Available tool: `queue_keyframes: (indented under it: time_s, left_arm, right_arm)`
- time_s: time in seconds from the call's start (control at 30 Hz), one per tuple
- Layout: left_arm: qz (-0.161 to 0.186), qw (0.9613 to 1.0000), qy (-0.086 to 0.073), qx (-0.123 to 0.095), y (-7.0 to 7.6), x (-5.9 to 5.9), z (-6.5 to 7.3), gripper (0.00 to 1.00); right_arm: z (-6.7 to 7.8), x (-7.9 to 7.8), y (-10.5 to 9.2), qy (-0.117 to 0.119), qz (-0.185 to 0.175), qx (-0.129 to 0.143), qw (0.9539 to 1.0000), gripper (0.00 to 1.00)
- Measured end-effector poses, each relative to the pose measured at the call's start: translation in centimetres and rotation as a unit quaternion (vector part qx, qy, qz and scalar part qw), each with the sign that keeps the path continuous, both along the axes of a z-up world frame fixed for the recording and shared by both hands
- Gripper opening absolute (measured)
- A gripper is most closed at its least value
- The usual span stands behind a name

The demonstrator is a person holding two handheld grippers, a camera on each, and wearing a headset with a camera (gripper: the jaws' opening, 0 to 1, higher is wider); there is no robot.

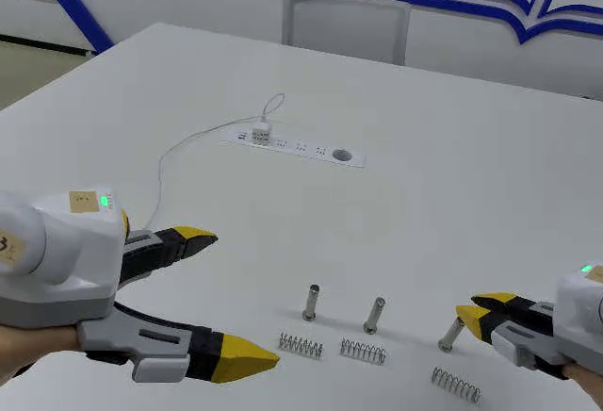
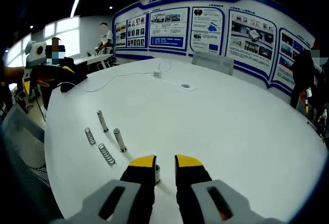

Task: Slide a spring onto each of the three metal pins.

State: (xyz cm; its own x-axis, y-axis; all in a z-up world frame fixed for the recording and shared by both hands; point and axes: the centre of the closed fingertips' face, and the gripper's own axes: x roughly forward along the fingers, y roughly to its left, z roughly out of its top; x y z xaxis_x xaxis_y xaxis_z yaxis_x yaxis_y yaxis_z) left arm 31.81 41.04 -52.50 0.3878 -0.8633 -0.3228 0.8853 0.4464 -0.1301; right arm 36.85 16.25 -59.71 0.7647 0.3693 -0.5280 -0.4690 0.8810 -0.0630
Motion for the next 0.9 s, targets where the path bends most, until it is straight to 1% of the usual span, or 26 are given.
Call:
queue_keyframes:
  time_s: [0.07, 0.2, 0.27, 0.33, 0.43, 0.47, 0.6, 0.77, 0.9]
  left_arm:
    - [0.0, 1.0, 0.0, -0.001, -0.1, 0.0, 0.0, 0.99]
    - [-0.001, 1.0, 0.001, -0.002, -0.3, 0.1, -0.1, 0.99]
    - [-0.003, 1.0, 0.0, 0.0, -0.3, 0.1, -0.1, 0.99]
    - [-0.001, 1.0, 0.002, -0.001, -0.3, 0.1, -0.2, 0.99]
    - [0.001, 1.0, 0.003, -0.004, -0.3, 0.2, -0.2, 0.99]
    - [0.002, 1.0, 0.003, -0.003, -0.2, 0.2, -0.2, 0.99]
    - [0.003, 1.0, 0.008, 0.0, 0.0, 0.0, -0.5, 0.99]
    - [0.006, 0.9999, 0.014, -0.003, 0.1, -0.1, -0.7, 0.98]
    - [0.006, 0.9998, 0.02, -0.002, 0.1, -0.3, -0.9, 0.98]
  right_arm:
    - [0.0, -0.3, -0.1, -0.001, 0.003, 0.002, 1.0, 0.15]
    - [-0.7, -1.3, -0.3, 0.007, 0.011, 0.001, 0.9999, 0.15]
    - [-1.2, -2.1, -0.2, 0.012, 0.02, -0.003, 0.9997, 0.16]
    - [-1.9, -2.9, 0.1, 0.02, 0.031, -0.001, 0.9993, 0.16]
    - [-2.7, -3.8, 0.2, 0.031, 0.036, 0.0, 0.9989, 0.16]
    - [-2.9, -4.0, 0.3, 0.034, 0.038, 0.002, 0.9987, 0.16]
    - [-3.5, -5.0, 0.8, 0.047, 0.053, 0.024, 0.9972, 0.17]
    - [-4.9, -5.9, 1.2, 0.071, 0.079, 0.015, 0.9942, 0.18]
    - [-5.7, -6.0, 0.9, 0.08, 0.078, 0.015, 0.9936, 0.19]
